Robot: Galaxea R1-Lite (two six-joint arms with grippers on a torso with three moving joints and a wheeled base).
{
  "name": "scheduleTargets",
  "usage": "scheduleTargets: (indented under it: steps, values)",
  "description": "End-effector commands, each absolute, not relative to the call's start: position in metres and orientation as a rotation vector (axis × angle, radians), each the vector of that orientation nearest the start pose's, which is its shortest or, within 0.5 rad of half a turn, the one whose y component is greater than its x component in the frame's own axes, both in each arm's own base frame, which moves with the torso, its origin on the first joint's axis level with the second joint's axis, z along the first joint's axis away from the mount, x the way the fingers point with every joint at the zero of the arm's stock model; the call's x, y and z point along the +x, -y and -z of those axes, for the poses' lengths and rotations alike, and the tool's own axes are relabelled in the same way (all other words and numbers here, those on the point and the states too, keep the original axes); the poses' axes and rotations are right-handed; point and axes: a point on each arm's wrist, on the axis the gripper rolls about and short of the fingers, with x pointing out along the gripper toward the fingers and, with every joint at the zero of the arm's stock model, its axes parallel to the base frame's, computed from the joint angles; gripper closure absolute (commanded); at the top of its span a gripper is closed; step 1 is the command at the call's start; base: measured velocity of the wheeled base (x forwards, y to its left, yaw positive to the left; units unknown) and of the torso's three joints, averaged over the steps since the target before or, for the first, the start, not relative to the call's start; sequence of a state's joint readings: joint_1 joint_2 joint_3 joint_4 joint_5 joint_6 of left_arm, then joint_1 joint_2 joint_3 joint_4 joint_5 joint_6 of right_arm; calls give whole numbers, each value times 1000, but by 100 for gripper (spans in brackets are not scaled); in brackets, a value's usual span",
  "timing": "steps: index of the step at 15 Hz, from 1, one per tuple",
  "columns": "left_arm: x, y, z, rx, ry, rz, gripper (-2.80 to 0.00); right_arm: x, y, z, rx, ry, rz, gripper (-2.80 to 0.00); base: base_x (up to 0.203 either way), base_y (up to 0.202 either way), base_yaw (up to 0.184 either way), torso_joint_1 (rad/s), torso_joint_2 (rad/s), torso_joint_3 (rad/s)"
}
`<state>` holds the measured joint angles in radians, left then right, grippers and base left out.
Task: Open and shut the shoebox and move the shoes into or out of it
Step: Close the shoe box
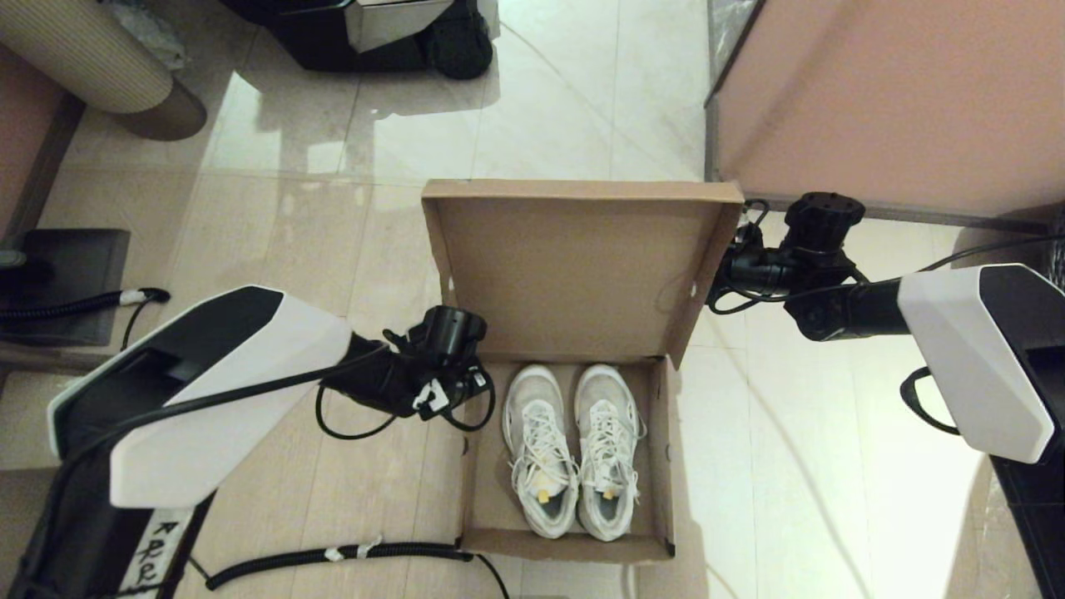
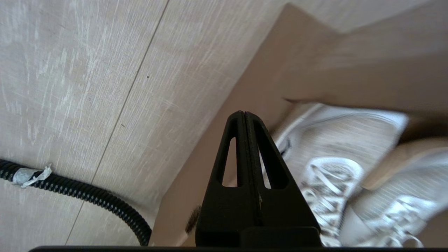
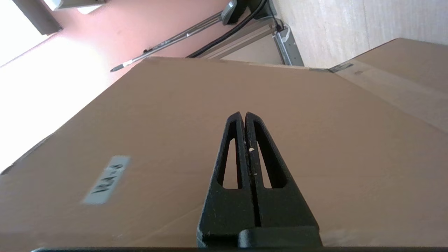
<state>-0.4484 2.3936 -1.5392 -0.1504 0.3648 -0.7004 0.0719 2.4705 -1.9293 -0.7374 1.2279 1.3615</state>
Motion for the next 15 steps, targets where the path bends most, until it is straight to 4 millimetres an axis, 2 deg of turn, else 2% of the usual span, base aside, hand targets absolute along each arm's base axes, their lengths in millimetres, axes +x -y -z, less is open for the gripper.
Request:
scheduleTargets:
  steps: [1,5,7,10,12,14,15]
  values:
    - [419,194,-78,-414,-605,-137,0,500,-54,-190,1033,-713,-1189,0,0,0,0,0,0,0]
    - [388,187,-122,-401,-569,-111,0,497,-43,-193,995,-763,-1243,0,0,0,0,0,0,0]
    - [362,179,-138,-385,-576,-110,0,497,-43,-190,1000,-771,-1241,0,0,0,0,0,0,0]
    - [317,159,-151,-349,-608,-120,0,498,-46,-187,1003,-779,-1242,0,0,0,0,0,0,0]
    - [294,146,-172,-365,-564,-117,0,497,-46,-188,1003,-781,-1242,0,0,0,0,0,0,0]
    - [282,140,-202,-410,-475,-79,0,494,-46,-190,1000,-792,-1250,0,0,0,0,0,0,0]
    - [286,144,-218,-438,-412,-49,0,493,-46,-189,998,-800,-1255,0,0,0,0,0,0,0]
